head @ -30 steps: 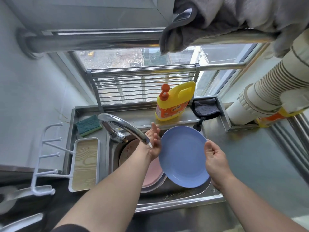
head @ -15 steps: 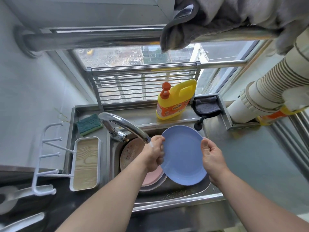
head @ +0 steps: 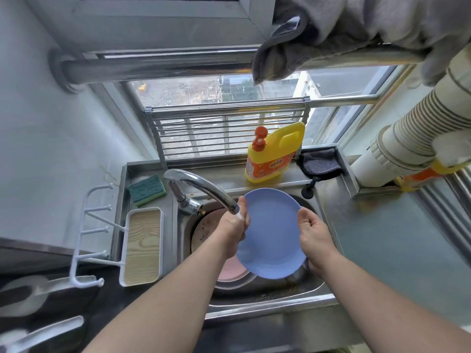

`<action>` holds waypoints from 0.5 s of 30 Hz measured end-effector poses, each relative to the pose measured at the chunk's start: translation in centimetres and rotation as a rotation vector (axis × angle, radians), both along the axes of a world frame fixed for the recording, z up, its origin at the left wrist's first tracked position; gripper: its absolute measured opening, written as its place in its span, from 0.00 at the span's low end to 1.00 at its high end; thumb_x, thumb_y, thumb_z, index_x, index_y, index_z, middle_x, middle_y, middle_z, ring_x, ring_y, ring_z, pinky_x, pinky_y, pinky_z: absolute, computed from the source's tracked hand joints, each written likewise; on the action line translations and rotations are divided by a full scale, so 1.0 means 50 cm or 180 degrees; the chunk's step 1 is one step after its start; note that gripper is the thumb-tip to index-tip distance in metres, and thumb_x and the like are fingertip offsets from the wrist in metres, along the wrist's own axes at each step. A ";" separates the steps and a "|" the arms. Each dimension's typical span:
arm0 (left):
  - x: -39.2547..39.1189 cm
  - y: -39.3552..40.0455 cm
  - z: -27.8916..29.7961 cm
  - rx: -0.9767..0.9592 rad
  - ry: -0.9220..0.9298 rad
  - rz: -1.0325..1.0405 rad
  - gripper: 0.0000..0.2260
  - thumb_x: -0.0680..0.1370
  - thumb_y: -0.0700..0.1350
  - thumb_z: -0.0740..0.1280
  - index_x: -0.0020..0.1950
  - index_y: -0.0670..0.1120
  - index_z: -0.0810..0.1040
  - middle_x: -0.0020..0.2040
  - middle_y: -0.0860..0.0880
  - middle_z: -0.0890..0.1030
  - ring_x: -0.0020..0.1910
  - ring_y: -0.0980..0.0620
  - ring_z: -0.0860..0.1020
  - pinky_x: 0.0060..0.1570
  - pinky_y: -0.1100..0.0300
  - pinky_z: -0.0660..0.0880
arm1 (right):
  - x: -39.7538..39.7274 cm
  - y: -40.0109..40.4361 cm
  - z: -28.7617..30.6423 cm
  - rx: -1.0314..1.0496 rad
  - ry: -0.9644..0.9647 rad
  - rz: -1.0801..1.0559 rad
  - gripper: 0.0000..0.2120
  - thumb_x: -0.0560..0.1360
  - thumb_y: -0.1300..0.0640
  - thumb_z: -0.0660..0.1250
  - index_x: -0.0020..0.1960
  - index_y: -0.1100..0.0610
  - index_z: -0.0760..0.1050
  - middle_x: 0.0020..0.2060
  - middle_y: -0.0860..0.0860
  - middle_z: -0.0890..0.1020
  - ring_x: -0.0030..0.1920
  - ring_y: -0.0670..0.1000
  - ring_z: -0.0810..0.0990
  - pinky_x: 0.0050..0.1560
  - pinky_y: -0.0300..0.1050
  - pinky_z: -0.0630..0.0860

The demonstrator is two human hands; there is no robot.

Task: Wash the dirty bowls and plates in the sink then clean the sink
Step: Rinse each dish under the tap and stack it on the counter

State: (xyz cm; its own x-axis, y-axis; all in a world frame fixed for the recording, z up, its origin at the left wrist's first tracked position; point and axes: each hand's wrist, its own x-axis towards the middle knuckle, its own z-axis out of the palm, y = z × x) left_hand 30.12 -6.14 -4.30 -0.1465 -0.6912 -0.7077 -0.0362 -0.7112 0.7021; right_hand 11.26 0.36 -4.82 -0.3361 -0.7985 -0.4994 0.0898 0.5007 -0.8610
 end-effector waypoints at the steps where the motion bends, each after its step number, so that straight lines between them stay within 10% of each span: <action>1: 0.002 -0.001 0.001 -0.0005 -0.0048 -0.0070 0.25 0.86 0.62 0.57 0.33 0.51 0.68 0.29 0.52 0.61 0.26 0.53 0.57 0.30 0.57 0.52 | 0.001 0.001 -0.009 0.0066 -0.0066 -0.0045 0.28 0.74 0.28 0.63 0.61 0.47 0.81 0.54 0.51 0.87 0.58 0.58 0.84 0.59 0.62 0.81; 9: 0.013 0.023 0.010 -0.0203 0.0137 -0.0544 0.11 0.84 0.34 0.64 0.64 0.43 0.80 0.46 0.45 0.82 0.36 0.52 0.77 0.39 0.59 0.80 | 0.009 0.033 -0.058 0.0840 -0.0451 -0.0748 0.20 0.85 0.39 0.54 0.66 0.49 0.74 0.56 0.52 0.84 0.53 0.56 0.84 0.44 0.49 0.80; 12: 0.023 0.031 0.016 -0.0359 -0.0268 -0.0447 0.05 0.80 0.42 0.75 0.51 0.41 0.82 0.39 0.45 0.83 0.32 0.53 0.78 0.33 0.61 0.77 | 0.014 0.047 -0.077 0.1062 -0.0635 -0.0798 0.23 0.85 0.37 0.54 0.70 0.49 0.73 0.59 0.53 0.83 0.57 0.59 0.83 0.53 0.55 0.82; 15: 0.037 0.031 0.022 -0.0589 -0.0962 -0.0516 0.19 0.79 0.57 0.73 0.36 0.44 0.80 0.29 0.51 0.78 0.28 0.52 0.73 0.31 0.59 0.72 | 0.029 0.051 -0.077 0.1145 -0.0814 -0.0823 0.19 0.85 0.37 0.53 0.67 0.47 0.72 0.55 0.51 0.83 0.54 0.57 0.83 0.50 0.52 0.81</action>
State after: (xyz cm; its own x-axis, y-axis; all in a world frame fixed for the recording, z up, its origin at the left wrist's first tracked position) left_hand 31.95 -4.60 -3.22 -0.0682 -0.7961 -0.6012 -0.3625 -0.5417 0.7584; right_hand 12.73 2.92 -8.67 -0.3310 -0.4679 -0.8194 0.4352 0.6948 -0.5726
